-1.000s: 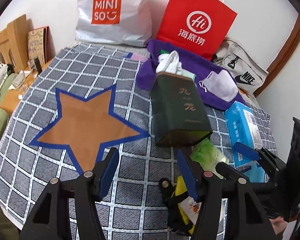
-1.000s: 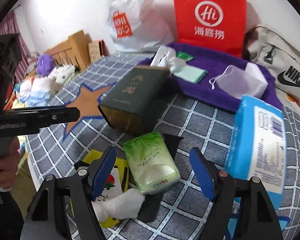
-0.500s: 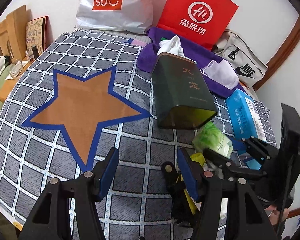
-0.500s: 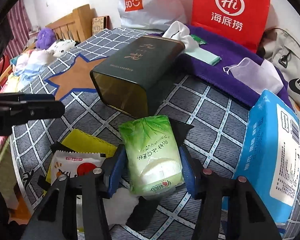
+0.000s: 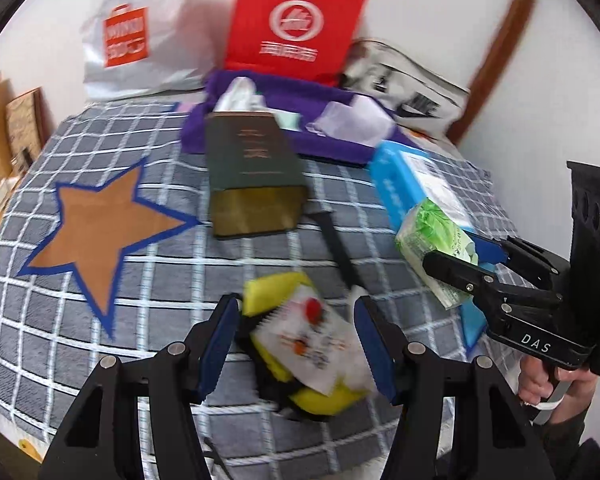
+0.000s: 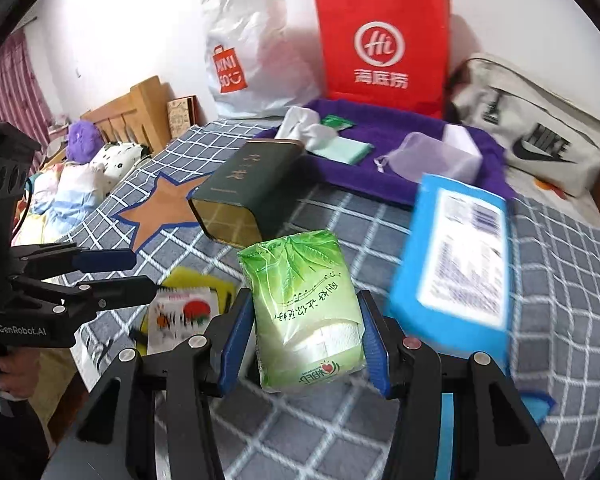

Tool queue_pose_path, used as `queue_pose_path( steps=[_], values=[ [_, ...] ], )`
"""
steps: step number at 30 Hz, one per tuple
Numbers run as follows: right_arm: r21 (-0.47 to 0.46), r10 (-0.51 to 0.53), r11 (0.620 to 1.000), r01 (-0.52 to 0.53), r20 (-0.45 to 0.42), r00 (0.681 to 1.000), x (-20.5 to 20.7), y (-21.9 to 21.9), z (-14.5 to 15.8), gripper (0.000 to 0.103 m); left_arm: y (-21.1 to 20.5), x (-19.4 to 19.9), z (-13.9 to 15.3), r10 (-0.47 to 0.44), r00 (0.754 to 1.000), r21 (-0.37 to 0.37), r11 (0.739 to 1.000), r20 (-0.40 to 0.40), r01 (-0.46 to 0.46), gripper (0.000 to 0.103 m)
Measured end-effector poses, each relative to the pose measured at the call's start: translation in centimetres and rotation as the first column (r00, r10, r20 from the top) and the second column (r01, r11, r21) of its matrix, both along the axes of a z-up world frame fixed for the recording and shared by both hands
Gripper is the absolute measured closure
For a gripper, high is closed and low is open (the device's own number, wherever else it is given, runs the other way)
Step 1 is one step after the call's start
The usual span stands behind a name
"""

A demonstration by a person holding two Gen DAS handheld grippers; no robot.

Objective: Organize soft objects
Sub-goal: 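Grasp the green tissue packet with the right gripper while the left gripper grasps the white sock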

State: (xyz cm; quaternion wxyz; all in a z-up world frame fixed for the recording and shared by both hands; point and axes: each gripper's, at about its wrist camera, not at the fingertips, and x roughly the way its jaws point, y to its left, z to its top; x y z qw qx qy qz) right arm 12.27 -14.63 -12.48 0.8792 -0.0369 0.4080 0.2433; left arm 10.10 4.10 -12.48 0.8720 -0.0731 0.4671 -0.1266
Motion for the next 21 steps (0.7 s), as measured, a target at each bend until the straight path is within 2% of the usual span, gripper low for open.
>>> queue_pose_path(
  steps=[5, 12, 16, 18, 19, 20, 21],
  values=[
    [-0.002, -0.024, 1.000, 0.024, -0.014, 1.000, -2.4, -2.7, -0.6, 0.052, -2.2, -1.0, -0.3, -0.059, 0.998, 0.010, 0.998, 0.004, 0.059, 0.045],
    [0.004, -0.092, 0.996, 0.093, -0.060, 0.994, -3.1, -6.1, -2.9, 0.052, -4.6, -1.3, -1.2, -0.124, 0.992, 0.075, 0.990, -0.006, 0.124, 0.047],
    [0.012, -0.115, 0.993, 0.117, -0.090, 0.989, -2.7, -6.9, -4.3, 0.052, -5.2, -1.0, -2.1, -0.139, 0.989, 0.097, 0.985, -0.042, 0.143, 0.067],
    [0.019, -0.113, 0.993, 0.116, -0.101, 0.988, -2.6, -7.0, -4.8, 0.052, -5.4, -0.7, -2.7, -0.144, 0.988, 0.098, 0.984, -0.059, 0.149, 0.068],
    [0.024, -0.109, 0.993, 0.112, -0.107, 0.988, -2.4, -7.0, -5.1, 0.052, -5.5, -0.6, -3.0, -0.146, 0.987, 0.107, 0.983, -0.063, 0.152, 0.072],
    [0.024, -0.108, 0.994, 0.111, -0.110, 0.988, -2.4, -6.9, -5.2, 0.052, -5.6, -0.6, -3.2, -0.144, 0.987, 0.117, 0.982, -0.066, 0.151, 0.081],
    [0.022, -0.106, 0.994, 0.109, -0.115, 0.988, -2.2, -6.9, -5.5, 0.052, -5.6, -0.4, -3.5, -0.136, 0.988, 0.131, 0.981, -0.069, 0.144, 0.082]
  ],
)
